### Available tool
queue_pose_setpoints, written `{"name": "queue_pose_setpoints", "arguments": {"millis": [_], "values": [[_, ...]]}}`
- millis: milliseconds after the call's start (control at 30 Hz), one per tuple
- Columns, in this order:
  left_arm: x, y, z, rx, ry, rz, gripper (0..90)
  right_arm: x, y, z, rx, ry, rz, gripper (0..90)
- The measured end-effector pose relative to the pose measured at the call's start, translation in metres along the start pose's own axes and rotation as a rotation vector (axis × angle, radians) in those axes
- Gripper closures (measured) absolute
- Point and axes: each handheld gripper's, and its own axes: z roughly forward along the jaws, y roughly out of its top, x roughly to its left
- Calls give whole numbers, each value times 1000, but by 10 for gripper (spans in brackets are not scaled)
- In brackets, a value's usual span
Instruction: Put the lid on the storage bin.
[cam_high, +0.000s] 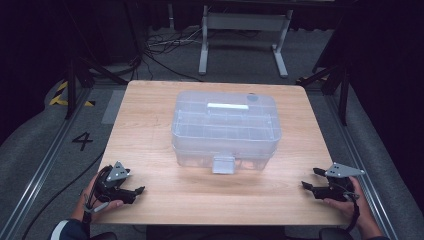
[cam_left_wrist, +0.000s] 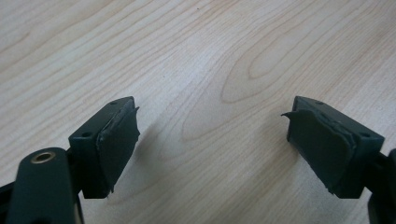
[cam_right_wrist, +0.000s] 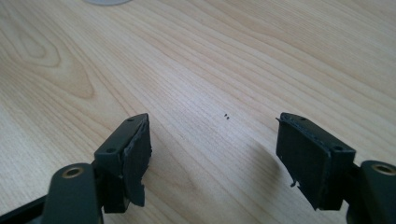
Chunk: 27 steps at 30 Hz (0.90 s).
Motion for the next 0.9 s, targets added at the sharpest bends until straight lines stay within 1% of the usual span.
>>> {"name": "queue_pose_setpoints", "arguments": {"millis": [33, 67, 100, 133, 367, 400, 500, 633, 700, 900], "values": [[2, -2, 0, -13, -3, -10, 169, -1, -2, 0, -11, 2, 19, 270], [2, -5, 2, -27, -24, -40, 167, -1, -3, -1, -9, 1, 37, 273], [2, -5, 2, -27, -24, -40, 153, -1, -3, -1, -9, 1, 37, 273], [1, -6, 3, -46, -16, -37, 153, -2, -4, -2, -7, -3, 45, 275], [0, -6, 3, -42, -4, -51, 133, -3, -4, -1, 1, 12, 70, 269], [0, -6, 3, -37, -7, -61, 123, -3, -4, 0, 2, 14, 74, 266], [-1, -5, 3, -36, 9, -61, 112, -3, -4, 0, 2, 11, 73, 261], [-1, -5, 4, -38, 11, -62, 111, -3, -4, -1, 2, 6, 72, 255], [-1, -5, 4, -38, 11, -63, 111, -4, -4, 0, 4, 9, 81, 250], [-1, -5, 4, -38, 11, -63, 111, -4, -3, 0, 4, 10, 79, 246]]}}
